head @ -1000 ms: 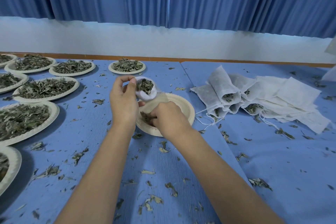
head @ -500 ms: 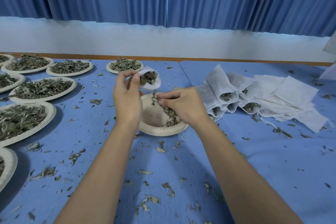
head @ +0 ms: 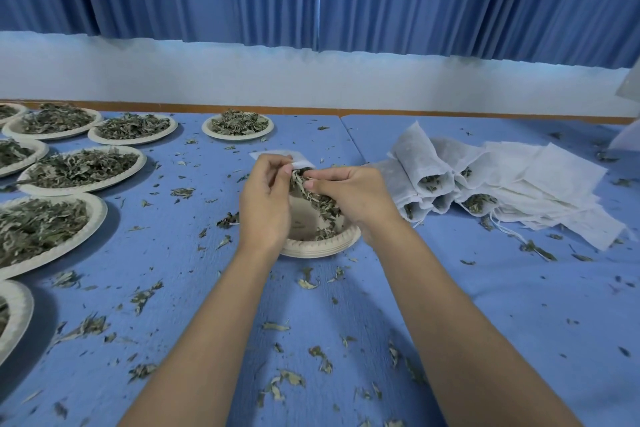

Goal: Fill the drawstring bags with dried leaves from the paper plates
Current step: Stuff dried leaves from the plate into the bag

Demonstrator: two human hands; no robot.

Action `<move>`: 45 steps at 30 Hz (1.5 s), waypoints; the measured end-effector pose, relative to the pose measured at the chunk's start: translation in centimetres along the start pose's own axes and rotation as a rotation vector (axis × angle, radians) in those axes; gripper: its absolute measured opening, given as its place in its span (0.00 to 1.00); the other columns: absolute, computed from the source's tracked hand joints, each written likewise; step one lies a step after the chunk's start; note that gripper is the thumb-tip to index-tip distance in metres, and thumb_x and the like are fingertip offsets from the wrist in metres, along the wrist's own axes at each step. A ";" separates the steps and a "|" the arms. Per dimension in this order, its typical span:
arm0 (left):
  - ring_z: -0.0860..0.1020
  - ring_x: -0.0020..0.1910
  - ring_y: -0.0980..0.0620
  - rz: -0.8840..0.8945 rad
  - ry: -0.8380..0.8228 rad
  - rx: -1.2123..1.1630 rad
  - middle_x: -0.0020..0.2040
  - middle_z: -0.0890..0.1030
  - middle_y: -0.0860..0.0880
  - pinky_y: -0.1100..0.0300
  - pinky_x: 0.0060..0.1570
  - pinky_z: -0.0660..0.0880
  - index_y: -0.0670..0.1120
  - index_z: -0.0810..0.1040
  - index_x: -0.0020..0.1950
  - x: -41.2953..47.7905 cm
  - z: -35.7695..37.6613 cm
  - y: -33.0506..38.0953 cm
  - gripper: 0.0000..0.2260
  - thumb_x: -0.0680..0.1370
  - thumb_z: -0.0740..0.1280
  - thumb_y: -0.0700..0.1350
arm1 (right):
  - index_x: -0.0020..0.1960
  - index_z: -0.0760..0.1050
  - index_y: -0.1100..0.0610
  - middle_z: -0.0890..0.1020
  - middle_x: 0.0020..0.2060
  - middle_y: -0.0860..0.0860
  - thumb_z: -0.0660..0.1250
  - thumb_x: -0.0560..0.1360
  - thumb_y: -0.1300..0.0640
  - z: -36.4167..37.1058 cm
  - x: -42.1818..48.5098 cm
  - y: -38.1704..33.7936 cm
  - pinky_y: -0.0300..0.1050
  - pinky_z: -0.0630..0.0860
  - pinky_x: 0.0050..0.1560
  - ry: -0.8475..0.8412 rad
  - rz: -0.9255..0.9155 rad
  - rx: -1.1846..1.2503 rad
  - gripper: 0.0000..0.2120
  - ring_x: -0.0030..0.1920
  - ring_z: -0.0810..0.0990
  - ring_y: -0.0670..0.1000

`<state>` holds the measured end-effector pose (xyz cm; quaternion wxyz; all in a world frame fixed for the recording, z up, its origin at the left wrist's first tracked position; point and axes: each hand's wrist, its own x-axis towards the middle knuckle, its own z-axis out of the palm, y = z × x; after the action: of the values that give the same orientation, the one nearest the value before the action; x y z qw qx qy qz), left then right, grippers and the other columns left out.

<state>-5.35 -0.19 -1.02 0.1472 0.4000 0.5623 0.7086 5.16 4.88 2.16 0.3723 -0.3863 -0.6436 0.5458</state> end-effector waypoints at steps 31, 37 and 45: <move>0.76 0.37 0.57 -0.018 -0.069 0.321 0.39 0.77 0.59 0.62 0.36 0.73 0.54 0.71 0.43 -0.8 0.9 1.1 0.12 0.71 0.73 0.41 | 0.24 0.76 0.53 0.74 0.26 0.51 0.63 0.73 0.65 2.8 -0.5 0.5 0.47 0.68 0.37 0.242 0.094 0.217 0.20 0.32 0.70 0.52; 0.73 0.28 0.70 -0.041 -0.033 0.254 0.37 0.76 0.56 0.75 0.27 0.67 0.52 0.71 0.38 -0.6 0.6 0.8 0.13 0.71 0.72 0.37 | 0.35 0.68 0.52 0.76 0.42 0.55 0.56 0.78 0.62 3.1 -0.5 -0.1 0.54 0.75 0.55 0.132 0.066 0.004 0.14 0.45 0.74 0.54; 0.73 0.33 0.61 -0.034 0.038 0.297 0.37 0.76 0.57 0.73 0.30 0.68 0.50 0.72 0.41 0.2 -0.4 0.4 0.09 0.73 0.73 0.43 | 0.54 0.71 0.66 0.78 0.43 0.60 0.56 0.74 0.64 3.8 -0.5 0.1 0.55 0.75 0.51 0.210 0.113 0.107 0.11 0.43 0.76 0.58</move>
<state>-5.67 -0.44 -0.53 0.0879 0.3943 0.6704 0.6224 1.94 2.89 1.54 0.4264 -0.4567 -0.5484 0.5558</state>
